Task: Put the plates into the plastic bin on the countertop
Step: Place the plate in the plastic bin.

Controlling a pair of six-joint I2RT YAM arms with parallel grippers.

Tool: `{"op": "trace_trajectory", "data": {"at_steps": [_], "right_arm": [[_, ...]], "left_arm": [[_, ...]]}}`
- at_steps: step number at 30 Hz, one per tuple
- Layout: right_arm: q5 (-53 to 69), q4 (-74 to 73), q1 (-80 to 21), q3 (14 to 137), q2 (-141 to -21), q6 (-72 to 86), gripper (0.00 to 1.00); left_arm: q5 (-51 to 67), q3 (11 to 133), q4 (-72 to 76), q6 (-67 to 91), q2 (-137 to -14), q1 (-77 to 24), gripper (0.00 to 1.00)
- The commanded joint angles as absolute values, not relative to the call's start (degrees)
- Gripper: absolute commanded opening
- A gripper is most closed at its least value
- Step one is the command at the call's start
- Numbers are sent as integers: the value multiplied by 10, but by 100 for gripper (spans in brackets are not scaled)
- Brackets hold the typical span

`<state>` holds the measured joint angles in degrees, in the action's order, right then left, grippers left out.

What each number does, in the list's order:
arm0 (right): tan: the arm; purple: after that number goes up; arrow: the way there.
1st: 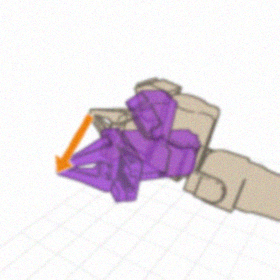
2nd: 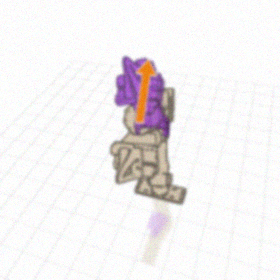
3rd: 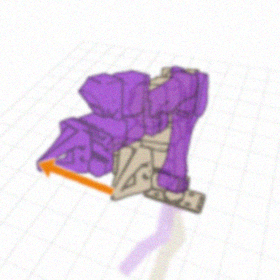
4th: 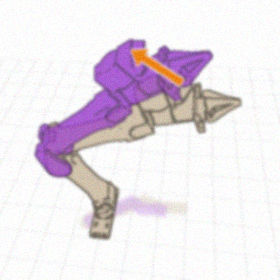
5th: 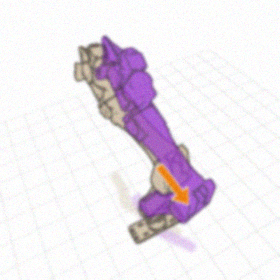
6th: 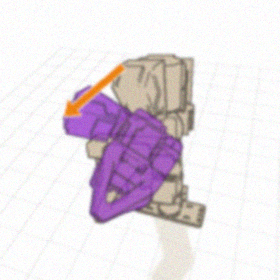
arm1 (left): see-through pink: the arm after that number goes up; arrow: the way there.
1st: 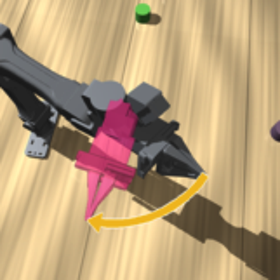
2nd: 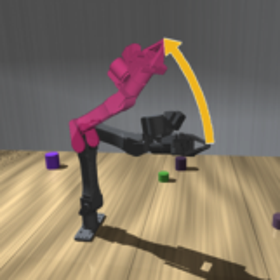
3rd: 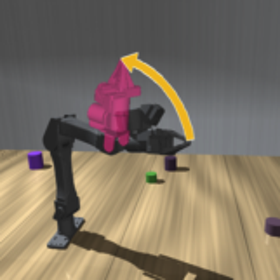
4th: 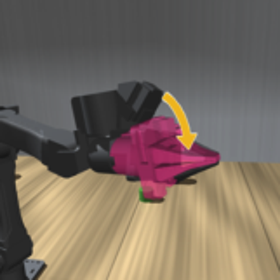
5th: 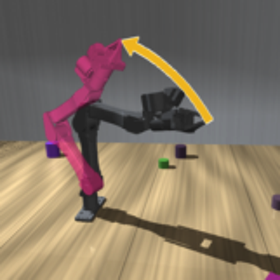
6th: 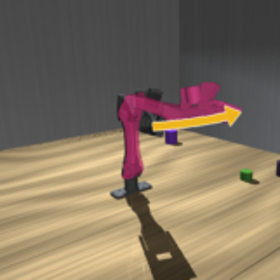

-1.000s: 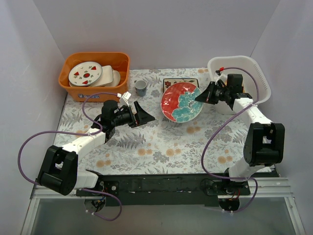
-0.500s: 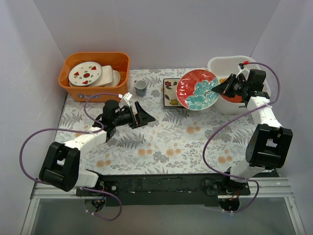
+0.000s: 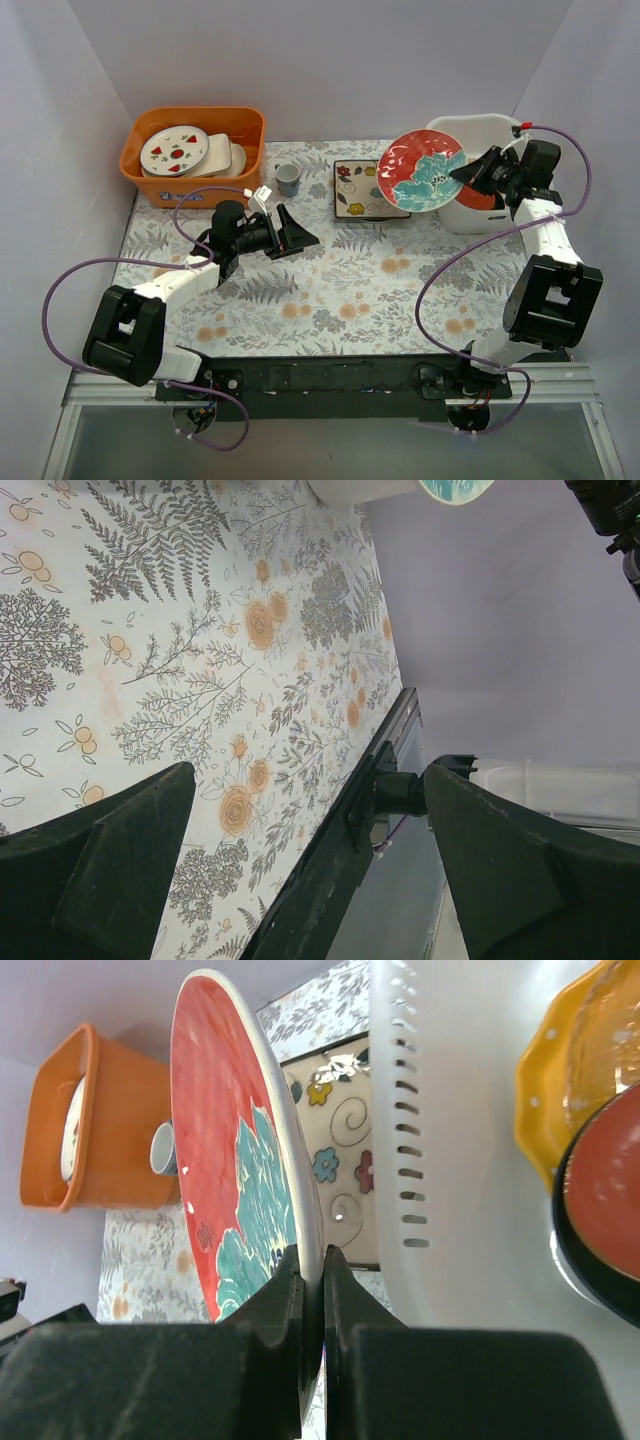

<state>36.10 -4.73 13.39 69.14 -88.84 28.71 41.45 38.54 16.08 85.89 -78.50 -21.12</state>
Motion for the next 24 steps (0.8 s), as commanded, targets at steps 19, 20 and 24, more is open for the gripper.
{"op": "trace_trajectory", "data": {"at_steps": [19,20,24], "right_arm": [[268,52,213,744,-847,367,1],[267,54,215,744,-848,372,1],[248,62,226,737,-843,381,1]], "left_arm": [[435,401,180,860,-795,-213,98],[435,399,181,860,-794,-213,98],[433,396,180,858,-790,-214,98]]}}
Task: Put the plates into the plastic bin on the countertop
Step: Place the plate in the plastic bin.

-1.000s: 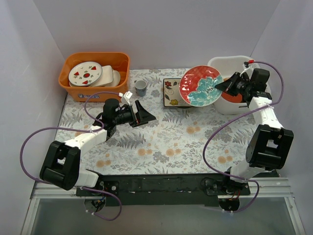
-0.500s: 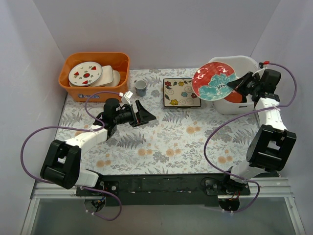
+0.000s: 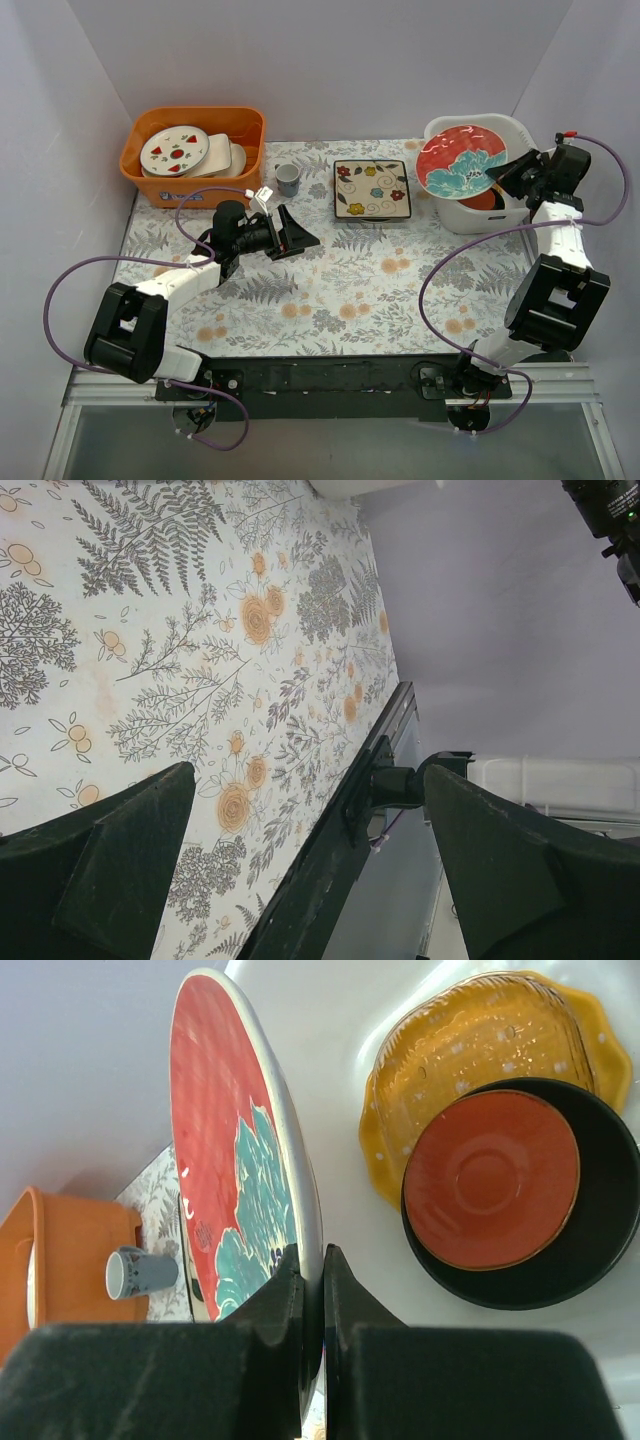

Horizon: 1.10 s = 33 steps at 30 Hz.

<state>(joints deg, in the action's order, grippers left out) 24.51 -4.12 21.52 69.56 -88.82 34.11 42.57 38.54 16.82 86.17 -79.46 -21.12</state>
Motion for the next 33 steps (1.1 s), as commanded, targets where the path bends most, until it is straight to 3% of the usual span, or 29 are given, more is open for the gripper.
{"op": "trace_trajectory", "data": {"at_steps": [1,15,33], "right_arm": [[237,62,229,738,-841,383,1],[120,55,247,729,-817,366,1],[136,61,246,720,-886,344,1]], "left_arm": [[433,397,179,857,-790,-213,98],[431,395,178,854,-795,-213,98],[426,388,181,859,-794,-213,98]]}}
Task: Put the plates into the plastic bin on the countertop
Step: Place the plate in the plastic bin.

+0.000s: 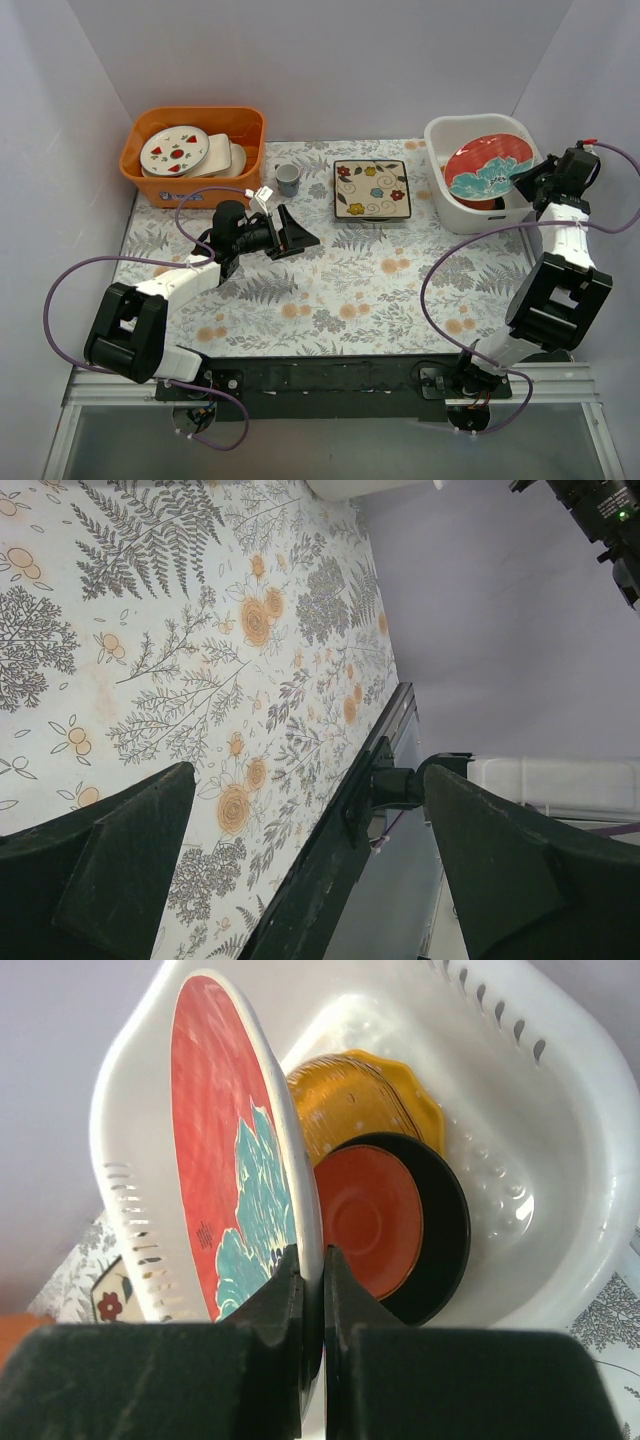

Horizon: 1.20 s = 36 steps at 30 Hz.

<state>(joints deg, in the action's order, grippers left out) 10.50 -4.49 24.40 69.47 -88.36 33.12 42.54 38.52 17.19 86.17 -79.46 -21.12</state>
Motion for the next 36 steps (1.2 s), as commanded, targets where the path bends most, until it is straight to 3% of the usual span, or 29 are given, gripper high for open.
{"op": "trace_trajectory", "data": {"at_steps": [1,5,12,16,22,36], "right_arm": [[135,60,245,722,-895,341,1],[144,43,243,736,-923,326,2],[178,31,241,743,-961,320,20],[171,21,240,742,-959,320,40],[139,11,239,732,-935,310,61],[115,68,239,649,-808,328,67]], "left_arm": [[426,388,180,857,-794,-213,98],[426,392,178,856,-793,-213,98],[426,394,174,854,-794,-213,98],[427,394,176,854,-796,-213,98],[432,400,178,854,-809,-213,98],[436,406,173,848,-819,-213,98]]}}
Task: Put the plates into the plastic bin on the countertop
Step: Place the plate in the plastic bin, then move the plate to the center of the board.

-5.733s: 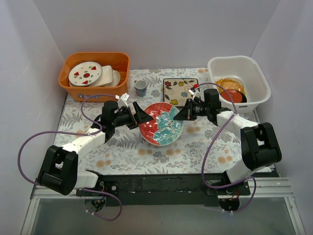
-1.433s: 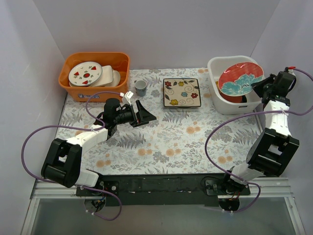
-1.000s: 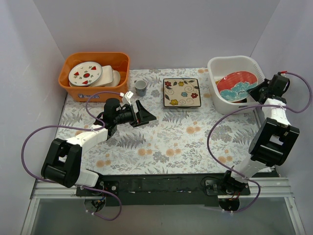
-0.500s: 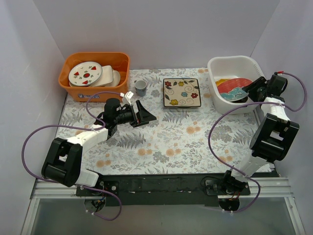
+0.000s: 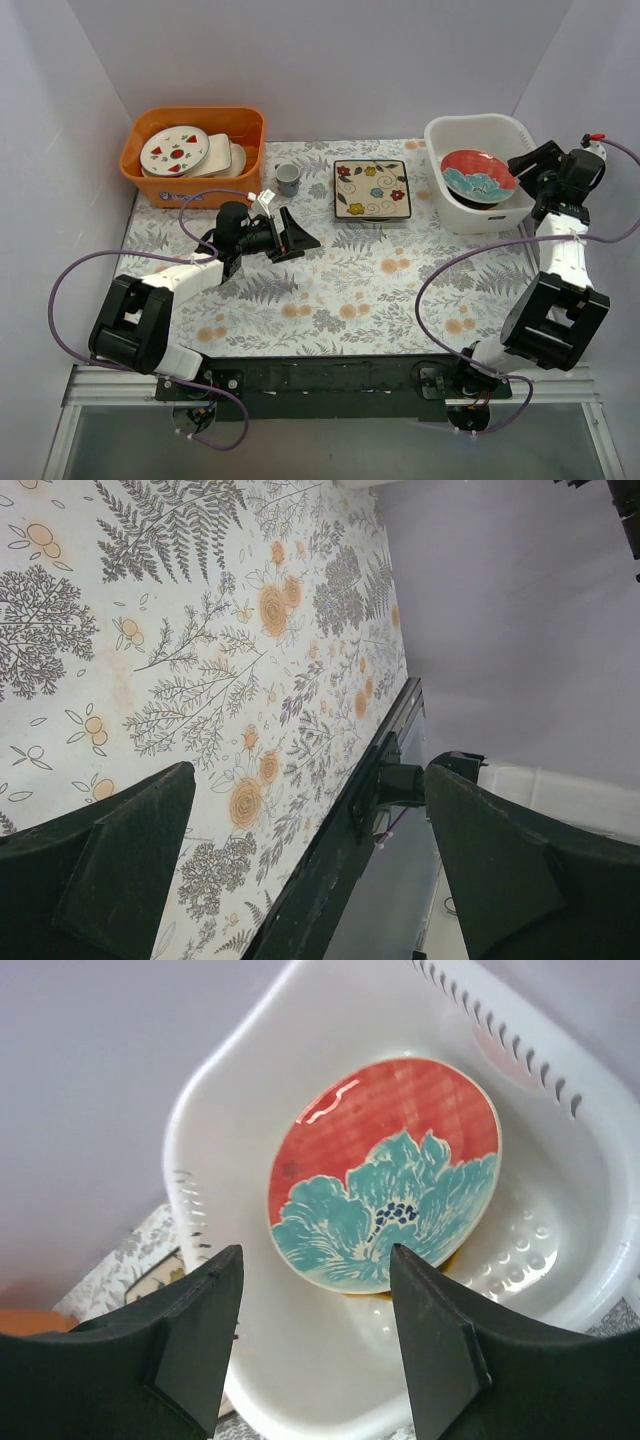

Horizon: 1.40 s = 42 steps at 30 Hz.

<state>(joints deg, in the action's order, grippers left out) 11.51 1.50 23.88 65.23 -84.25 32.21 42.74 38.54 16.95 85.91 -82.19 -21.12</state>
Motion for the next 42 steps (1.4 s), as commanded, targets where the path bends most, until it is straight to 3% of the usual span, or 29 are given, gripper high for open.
{"op": "trace_trajectory", "data": {"at_steps": [1,14,30,42], "right_arm": [[121,68,239,650,-807,330,67],[173,50,200,664,-798,328,68],[208,27,57,625,-754,321,68],[231,28,4,544,-675,320,68]], "left_arm": [[436,408,174,850,-821,-213,98],[430,408,190,859,-842,-213,98],[331,412,243,896,-909,-213,98],[280,504,299,919,-1024,-234,98]]}}
